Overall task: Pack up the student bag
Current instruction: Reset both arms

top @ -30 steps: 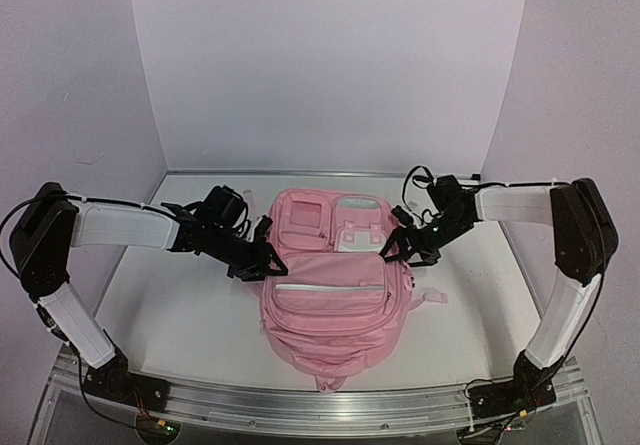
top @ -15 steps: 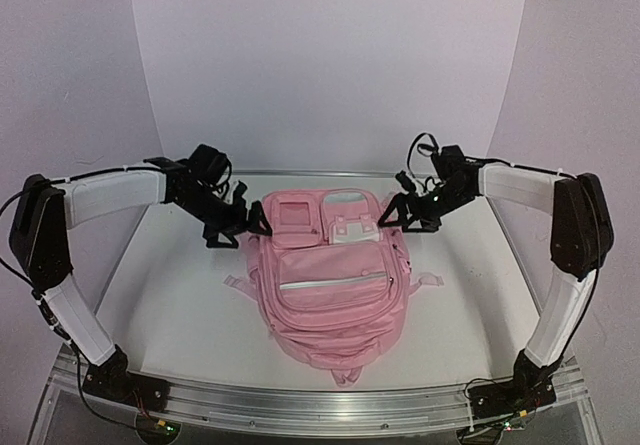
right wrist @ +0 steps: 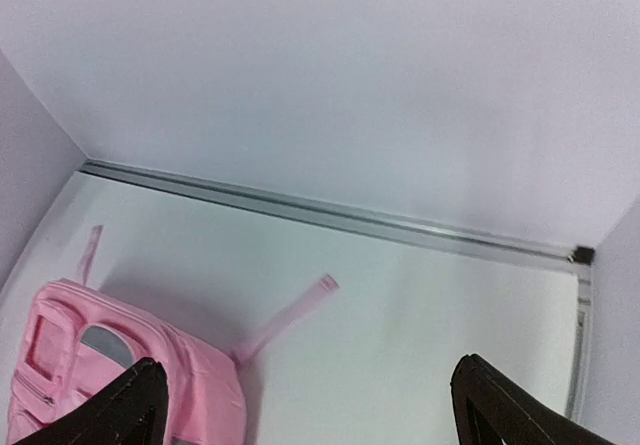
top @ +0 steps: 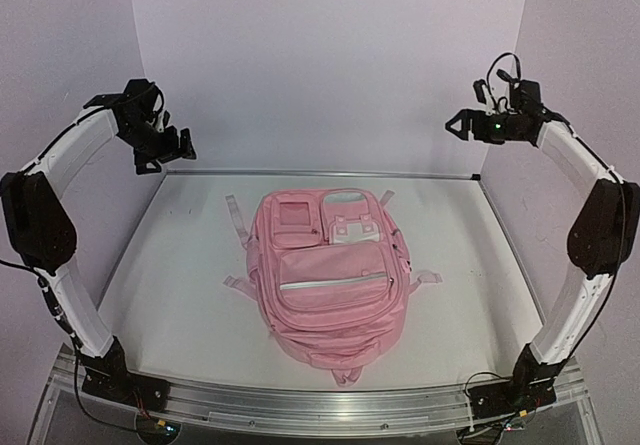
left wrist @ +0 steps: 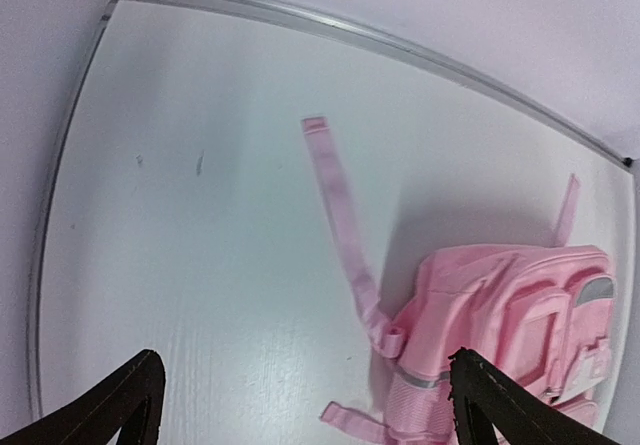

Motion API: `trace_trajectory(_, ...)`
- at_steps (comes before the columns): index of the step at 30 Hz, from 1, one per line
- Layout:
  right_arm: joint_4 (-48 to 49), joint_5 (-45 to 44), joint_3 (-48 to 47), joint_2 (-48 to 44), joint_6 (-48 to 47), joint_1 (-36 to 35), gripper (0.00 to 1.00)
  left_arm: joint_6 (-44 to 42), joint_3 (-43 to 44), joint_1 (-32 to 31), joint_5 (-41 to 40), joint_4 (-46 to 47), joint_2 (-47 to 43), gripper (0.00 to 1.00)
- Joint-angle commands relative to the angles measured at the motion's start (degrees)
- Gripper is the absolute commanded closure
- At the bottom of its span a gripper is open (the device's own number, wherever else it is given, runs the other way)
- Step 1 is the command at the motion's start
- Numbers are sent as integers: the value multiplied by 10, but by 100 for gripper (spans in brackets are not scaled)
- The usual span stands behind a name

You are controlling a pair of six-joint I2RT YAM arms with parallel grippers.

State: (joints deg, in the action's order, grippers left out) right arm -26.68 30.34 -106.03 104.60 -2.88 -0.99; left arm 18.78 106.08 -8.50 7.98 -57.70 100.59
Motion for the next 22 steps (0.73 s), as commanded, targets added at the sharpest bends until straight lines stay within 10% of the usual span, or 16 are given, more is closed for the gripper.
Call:
trace_trajectory(1, -27, -9, 108, -41, -44, 53, 2, -16, -85, 5, -52, -22, -29, 0)
trace_trajectory(10, -26, -13, 301, -155, -71, 71, 2, 64, -327, 5, -32, 59, -164, 0)
trace_trajectory(22, -25, -15, 384, -241, -71, 72, 2, 85, -387, 5, -39, 53, -229, 0)
